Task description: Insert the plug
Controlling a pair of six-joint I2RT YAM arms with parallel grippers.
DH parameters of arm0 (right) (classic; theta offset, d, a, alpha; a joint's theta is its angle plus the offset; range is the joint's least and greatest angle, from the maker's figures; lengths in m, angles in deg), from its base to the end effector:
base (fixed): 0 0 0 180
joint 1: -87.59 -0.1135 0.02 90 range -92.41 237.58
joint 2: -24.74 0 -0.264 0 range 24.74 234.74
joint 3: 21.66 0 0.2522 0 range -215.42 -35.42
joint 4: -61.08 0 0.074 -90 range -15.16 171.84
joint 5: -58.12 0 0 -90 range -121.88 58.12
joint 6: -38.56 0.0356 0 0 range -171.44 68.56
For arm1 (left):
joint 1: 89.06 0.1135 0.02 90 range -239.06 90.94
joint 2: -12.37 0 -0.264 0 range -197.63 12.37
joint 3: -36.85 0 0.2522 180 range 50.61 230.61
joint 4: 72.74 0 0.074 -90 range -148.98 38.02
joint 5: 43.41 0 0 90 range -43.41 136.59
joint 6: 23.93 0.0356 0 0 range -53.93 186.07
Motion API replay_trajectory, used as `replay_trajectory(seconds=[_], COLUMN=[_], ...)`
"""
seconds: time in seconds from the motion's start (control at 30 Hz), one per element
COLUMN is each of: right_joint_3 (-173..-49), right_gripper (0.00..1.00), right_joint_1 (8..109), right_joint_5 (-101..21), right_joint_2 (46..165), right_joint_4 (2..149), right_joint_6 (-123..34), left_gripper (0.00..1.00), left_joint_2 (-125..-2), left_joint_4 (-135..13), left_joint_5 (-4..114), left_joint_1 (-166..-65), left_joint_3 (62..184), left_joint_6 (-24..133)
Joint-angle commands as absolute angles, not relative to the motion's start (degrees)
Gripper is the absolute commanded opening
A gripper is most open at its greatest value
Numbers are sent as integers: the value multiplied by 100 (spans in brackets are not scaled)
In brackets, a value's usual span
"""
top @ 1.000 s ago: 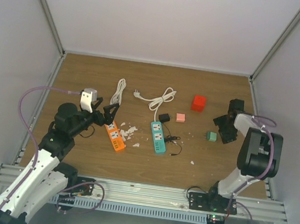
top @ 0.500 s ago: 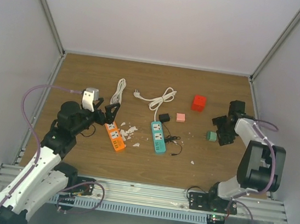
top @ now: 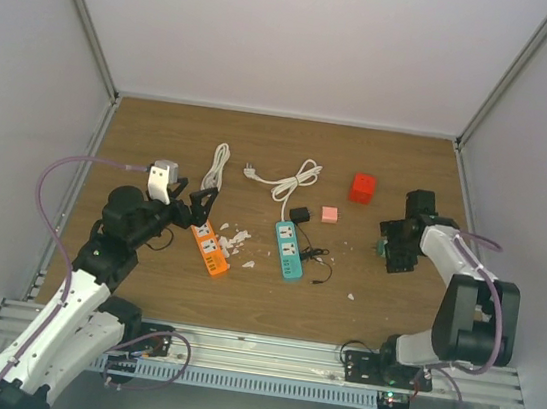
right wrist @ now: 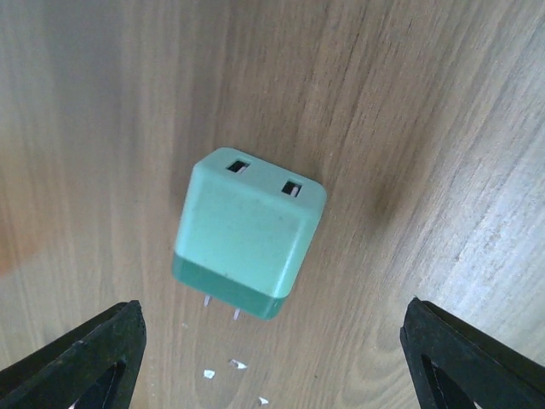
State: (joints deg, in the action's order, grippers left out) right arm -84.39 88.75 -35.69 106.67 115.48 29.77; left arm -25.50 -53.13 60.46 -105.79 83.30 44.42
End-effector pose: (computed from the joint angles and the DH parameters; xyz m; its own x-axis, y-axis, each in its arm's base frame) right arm 0.2520 -0.0027 0.1869 -0.1451 0.9892 0.0199 0.9481 0.1333 0.2888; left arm 0.1580 -0.0564 0.2924 -0.3565 -0.2668 -0.8954 0.4016 0.8215 -0.4047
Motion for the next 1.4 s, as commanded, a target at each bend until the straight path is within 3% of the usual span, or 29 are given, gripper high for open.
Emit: replay_trajectory(seconds=[0.0,0.33,0.53,0.73,1.2,1.37], right_joint_3=[-8467,-8666,-8541,-8092,-7926,-8122], right_gripper=[85,81,65,56,41,35], right_joint_1=[8846,8872,8888,8932,8762,8107], right_joint_5=[-3722,-3821,-3859,-3861,-3292,-2937], right_joint_2=[11008,11556,11511,11148,11048,11045], right_joint_4=[11322,11135,11091,10881,10575,10345], right_joint_6=[3306,3408,3514,3814,2929,2283], left_gripper=[99,99,99,99,99,99], left_joint_2=[-2481,-2516,-2518,-2503,-2509,-2535], left_joint_4=[-5443,-5441,-5433,-5424,-5433,-5442], left_joint_5=[5937,5913,5894,5897,5896,5912], left_joint_1=[-10602,-10601,-10600,-10595,-10601,-10595], left_joint_3=[8326,8319,8313,8319,8312,8320], left_joint_6=[4392,4392,4392,4392,4384,4387])
